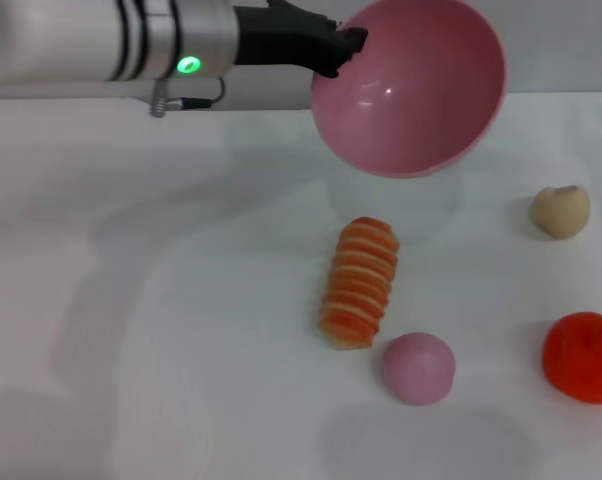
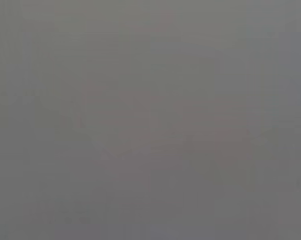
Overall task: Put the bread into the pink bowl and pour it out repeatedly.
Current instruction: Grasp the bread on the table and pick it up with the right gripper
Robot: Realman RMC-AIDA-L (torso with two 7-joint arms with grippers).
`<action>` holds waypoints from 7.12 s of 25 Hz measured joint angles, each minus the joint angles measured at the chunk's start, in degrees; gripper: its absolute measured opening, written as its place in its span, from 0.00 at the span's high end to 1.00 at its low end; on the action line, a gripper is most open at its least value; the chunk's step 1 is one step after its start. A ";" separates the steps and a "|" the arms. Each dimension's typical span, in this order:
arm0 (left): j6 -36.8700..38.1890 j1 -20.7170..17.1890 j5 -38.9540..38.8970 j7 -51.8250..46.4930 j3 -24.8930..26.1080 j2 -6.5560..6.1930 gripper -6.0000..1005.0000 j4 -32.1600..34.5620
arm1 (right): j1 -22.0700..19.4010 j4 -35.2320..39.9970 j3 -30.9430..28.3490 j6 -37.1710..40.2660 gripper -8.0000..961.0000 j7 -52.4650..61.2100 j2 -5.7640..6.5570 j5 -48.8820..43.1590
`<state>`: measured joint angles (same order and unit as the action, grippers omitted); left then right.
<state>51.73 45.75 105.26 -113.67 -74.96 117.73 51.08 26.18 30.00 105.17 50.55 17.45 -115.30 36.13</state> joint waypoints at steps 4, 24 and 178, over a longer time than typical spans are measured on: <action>9.76 -0.18 -1.67 2.61 8.77 -0.20 0.95 -2.15 | 2.42 0.77 -0.20 -9.11 0.60 1.31 1.54 -3.46; 11.41 -5.96 -1.82 4.63 14.79 -1.65 0.95 -3.94 | 12.70 19.37 -0.09 -57.08 0.60 9.61 5.77 -23.30; 11.54 -10.85 6.36 -0.26 12.65 -4.75 0.94 -6.09 | 22.88 16.58 -10.42 -107.67 0.86 -50.25 -3.56 5.81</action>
<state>63.26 34.90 111.62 -113.93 -62.30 112.98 44.99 49.06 46.58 94.75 -57.11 -32.80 -118.86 41.95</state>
